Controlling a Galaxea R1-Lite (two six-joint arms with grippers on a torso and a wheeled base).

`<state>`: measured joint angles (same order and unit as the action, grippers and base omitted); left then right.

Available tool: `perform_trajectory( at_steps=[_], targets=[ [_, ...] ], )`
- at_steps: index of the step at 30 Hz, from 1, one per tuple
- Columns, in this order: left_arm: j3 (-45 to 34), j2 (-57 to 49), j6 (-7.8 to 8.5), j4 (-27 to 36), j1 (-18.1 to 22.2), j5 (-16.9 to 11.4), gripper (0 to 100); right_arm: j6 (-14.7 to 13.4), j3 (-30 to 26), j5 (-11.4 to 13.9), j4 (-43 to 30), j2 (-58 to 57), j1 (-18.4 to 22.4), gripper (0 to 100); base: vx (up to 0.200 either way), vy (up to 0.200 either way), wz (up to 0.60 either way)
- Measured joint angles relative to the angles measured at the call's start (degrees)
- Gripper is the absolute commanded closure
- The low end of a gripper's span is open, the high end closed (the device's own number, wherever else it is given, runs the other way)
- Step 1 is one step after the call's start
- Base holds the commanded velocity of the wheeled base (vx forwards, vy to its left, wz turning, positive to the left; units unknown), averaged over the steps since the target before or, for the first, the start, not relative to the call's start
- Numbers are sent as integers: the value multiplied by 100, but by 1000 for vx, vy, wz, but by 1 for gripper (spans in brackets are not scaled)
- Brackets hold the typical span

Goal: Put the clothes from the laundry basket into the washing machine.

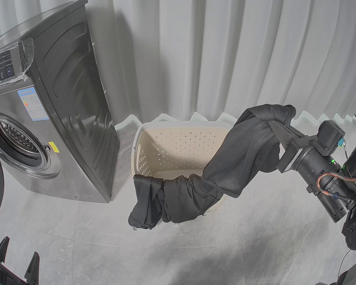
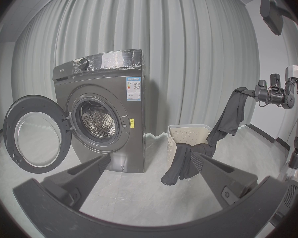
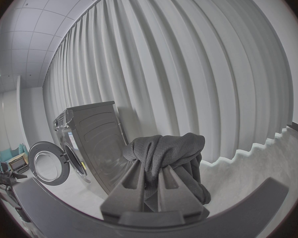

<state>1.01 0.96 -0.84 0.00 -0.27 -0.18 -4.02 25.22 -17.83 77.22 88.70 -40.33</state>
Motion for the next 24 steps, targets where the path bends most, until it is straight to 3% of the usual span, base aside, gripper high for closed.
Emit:
perform_trajectory(
  at_steps=[24],
  targets=[
    [0, 0, -11, -2, 0, 0, 0, -38, -28, 2, 30, 20, -115, 100, 0, 200, 0]
  ],
)
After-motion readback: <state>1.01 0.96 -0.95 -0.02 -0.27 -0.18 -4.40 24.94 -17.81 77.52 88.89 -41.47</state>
